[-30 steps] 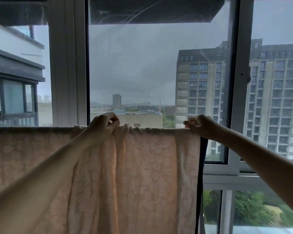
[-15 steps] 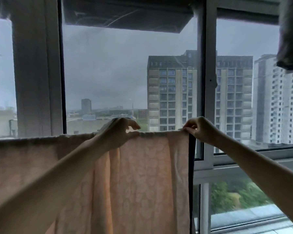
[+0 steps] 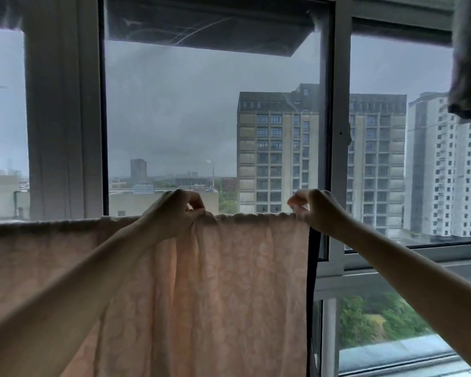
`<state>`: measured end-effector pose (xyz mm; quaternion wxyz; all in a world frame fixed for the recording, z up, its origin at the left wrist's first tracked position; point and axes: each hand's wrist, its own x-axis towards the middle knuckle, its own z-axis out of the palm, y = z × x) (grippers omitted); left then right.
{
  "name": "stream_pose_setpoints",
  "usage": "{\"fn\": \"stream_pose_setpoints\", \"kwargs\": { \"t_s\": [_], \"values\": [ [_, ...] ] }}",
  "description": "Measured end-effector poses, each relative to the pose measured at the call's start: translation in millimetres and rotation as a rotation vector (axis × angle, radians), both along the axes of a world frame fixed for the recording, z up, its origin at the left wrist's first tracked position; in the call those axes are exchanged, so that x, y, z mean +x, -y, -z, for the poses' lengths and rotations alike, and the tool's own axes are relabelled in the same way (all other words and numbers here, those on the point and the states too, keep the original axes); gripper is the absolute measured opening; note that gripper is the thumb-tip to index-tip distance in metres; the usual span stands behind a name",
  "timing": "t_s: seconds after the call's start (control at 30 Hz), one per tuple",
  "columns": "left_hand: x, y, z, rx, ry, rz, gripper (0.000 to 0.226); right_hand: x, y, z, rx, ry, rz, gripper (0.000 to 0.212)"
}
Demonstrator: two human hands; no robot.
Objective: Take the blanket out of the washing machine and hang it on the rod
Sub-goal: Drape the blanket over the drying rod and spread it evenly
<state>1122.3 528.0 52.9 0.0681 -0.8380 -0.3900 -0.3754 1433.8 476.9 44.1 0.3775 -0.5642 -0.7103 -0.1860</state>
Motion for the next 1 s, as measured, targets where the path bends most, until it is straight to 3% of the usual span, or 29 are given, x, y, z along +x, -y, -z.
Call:
{"fn": "stream_pose_setpoints", "kwargs": {
  "t_s": [0.17, 0.4, 0.53, 0.63, 0.73, 0.9, 1.0],
  "values": [
    [3, 1, 4, 0.042, 0.024, -0.033, 0.007, -18, 2, 3, -0.036, 0.062, -0.115, 0.013],
    [18, 8, -1, 0.076, 0.055, -0.049, 0.007, -2, -1, 0, 0.068, -0.051, 0.146, 0.01],
    [47, 10, 2, 0.1, 0.032, -0.006, 0.009, -31, 0, 1, -0.086, 0.003, -0.105, 0.022],
    [57, 12, 3, 0.084, 0.009, 0.082, 0.011, -52, -5, 4, -0.085, 0.094, -0.192, 0.018],
    [39, 12, -1, 0.032, 0.011, 0.128, 0.018, -52, -10, 4, -0.007, 0.091, -0.137, 0.01],
    [-25, 1, 0, -0.045, 0.08, 0.055, 0.019, -48, -6, 1, 0.003, 0.085, 0.157, 0.005],
    [-52, -2, 4, -0.063, 0.085, 0.03, 0.018, -69, -7, 4, 0.011, 0.109, -0.002, 0.019]
  ]
}}
